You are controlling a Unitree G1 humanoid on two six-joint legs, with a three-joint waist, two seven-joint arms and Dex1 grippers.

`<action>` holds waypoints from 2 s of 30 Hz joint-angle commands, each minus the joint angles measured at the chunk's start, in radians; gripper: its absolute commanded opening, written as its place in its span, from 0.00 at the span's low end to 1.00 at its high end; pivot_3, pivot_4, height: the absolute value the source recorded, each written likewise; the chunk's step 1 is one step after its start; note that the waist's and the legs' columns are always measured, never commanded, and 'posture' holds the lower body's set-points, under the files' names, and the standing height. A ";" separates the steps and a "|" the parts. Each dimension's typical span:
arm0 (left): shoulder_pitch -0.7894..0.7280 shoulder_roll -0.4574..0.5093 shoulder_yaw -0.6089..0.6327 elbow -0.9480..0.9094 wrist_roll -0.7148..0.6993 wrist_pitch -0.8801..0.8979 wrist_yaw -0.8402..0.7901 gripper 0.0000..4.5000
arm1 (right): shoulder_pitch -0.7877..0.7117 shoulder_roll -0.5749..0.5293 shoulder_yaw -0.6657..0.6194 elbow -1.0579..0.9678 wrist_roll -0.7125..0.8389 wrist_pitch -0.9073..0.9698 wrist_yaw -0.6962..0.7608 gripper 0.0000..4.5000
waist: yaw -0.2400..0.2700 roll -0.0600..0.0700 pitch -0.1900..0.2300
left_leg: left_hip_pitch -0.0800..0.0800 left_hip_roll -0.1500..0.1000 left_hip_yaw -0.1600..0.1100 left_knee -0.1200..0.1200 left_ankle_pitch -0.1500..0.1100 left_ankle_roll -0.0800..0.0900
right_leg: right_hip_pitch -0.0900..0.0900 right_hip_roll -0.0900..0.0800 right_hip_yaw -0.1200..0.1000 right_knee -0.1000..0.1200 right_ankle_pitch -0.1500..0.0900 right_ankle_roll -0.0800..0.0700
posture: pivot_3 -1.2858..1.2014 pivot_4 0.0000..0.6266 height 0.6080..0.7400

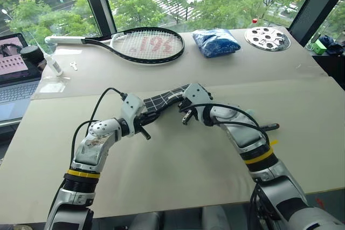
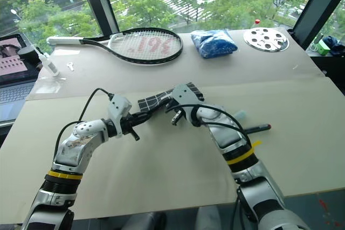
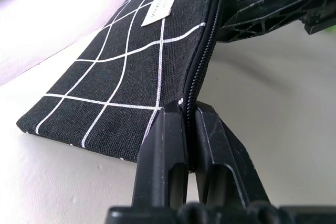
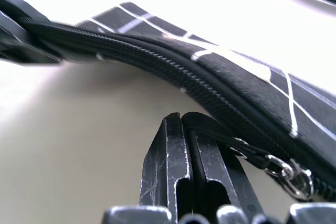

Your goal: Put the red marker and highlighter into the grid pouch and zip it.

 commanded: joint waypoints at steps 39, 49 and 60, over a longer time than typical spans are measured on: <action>0.011 0.040 0.043 -0.075 -0.139 0.041 -0.091 0.00 | 0.406 -0.735 -0.578 -0.070 0.277 -0.224 0.593 0.79 | 0.010 -0.001 0.000 | 0.001 0.001 0.014 0.002 -0.001 0.001 | 0.001 0.000 0.002 -0.001 0.002 0.000 | 0.52 0.24 1.00; 0.010 0.060 0.054 -0.086 -0.157 0.055 -0.100 0.00 | 0.263 -0.751 -0.406 0.240 0.145 -0.469 0.692 0.79 | 0.011 -0.001 0.000 | 0.002 0.003 0.021 0.002 -0.001 0.001 | 0.000 0.000 0.003 -0.002 0.003 -0.001 | 0.52 0.24 1.00; 0.041 0.069 0.061 -0.133 -0.171 0.075 -0.077 0.00 | 0.096 -0.715 -0.234 0.525 -0.033 -0.718 0.720 0.79 | 0.010 -0.001 0.000 | 0.002 0.003 0.021 0.002 -0.001 0.001 | 0.000 0.000 0.003 -0.002 0.003 -0.001 | 0.52 0.24 1.00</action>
